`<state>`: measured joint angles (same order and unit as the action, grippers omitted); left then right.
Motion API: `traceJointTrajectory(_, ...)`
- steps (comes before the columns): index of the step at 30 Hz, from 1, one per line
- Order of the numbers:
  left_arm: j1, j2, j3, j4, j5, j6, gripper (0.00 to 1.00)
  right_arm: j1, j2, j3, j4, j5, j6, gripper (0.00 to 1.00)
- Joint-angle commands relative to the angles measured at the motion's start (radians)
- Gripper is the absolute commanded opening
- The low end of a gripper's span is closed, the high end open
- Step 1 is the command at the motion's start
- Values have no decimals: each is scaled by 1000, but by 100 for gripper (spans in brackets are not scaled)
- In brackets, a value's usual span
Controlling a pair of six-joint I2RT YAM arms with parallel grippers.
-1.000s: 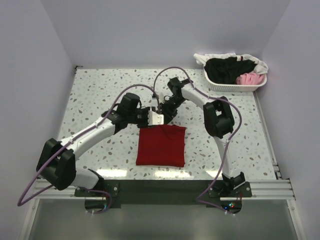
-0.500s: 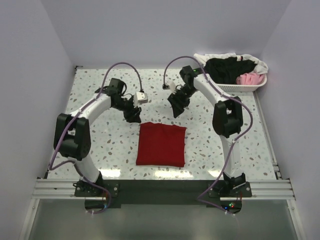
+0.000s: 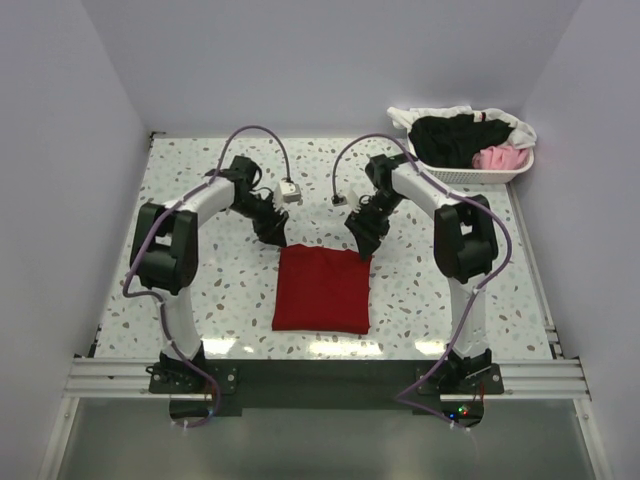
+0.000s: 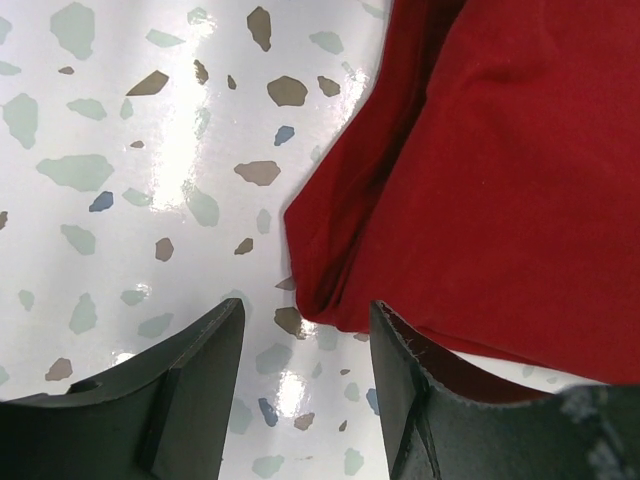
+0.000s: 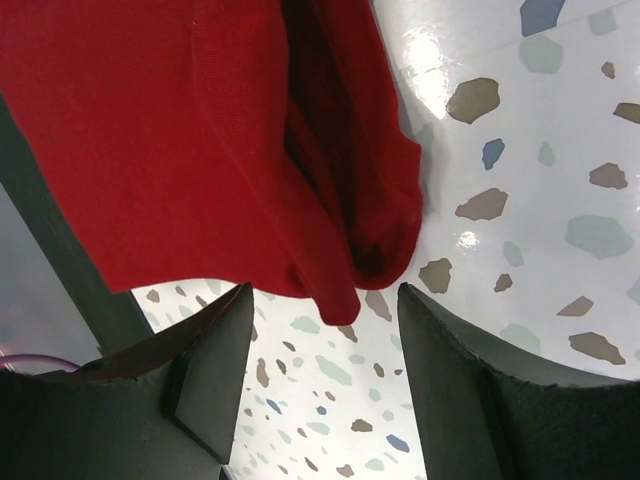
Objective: Fold and stack the t-shirts
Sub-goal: Fold the tshirt
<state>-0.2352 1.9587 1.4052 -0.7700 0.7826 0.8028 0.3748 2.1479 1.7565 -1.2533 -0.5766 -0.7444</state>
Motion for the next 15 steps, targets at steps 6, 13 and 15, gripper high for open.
traceJointTrajectory(6,-12,52,28,-31,44,-5,57,-1,-37,-14,34,-31,-36,54)
traceJointTrajectory(13,-16,77,32,-52,47,5,49,-1,-36,-12,25,-46,-42,34)
traceJointTrajectory(15,-16,74,34,-66,53,15,42,-1,-39,-15,34,-46,-33,27)
